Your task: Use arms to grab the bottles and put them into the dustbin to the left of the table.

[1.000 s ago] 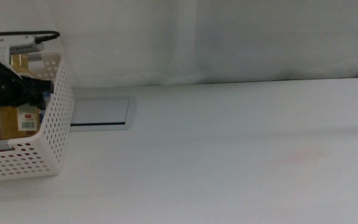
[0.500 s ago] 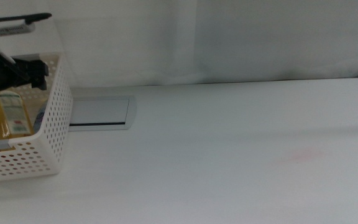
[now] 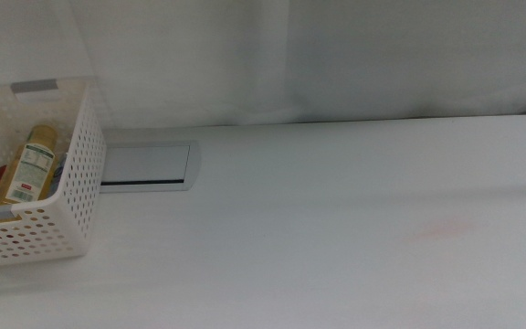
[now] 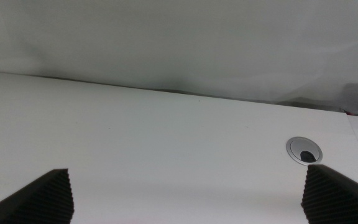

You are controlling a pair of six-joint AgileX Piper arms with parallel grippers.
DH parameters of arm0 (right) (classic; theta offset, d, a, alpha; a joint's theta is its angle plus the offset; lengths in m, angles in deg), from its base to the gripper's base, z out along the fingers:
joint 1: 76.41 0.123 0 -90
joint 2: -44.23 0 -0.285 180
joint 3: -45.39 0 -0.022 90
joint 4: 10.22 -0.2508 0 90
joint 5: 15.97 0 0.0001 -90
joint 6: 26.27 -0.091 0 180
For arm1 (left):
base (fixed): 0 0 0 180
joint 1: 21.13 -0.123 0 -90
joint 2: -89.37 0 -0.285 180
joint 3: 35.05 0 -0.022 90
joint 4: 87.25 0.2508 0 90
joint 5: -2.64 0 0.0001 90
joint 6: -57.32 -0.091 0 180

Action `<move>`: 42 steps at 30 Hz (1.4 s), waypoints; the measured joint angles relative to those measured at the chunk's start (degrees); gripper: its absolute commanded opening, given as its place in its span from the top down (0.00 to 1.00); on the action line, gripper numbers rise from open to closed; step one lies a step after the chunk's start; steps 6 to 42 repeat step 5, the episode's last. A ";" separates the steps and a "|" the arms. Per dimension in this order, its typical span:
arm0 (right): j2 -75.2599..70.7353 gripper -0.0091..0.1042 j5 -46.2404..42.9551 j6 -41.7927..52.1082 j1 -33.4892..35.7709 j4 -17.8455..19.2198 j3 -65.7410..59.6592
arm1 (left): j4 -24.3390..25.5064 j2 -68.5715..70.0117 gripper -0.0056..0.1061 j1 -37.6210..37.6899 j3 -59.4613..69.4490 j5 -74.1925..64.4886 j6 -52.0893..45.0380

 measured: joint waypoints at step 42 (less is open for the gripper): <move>0.00 0.03 0.00 0.00 0.00 0.00 0.00 | -0.23 13.82 0.97 0.00 0.26 -2.10 -0.24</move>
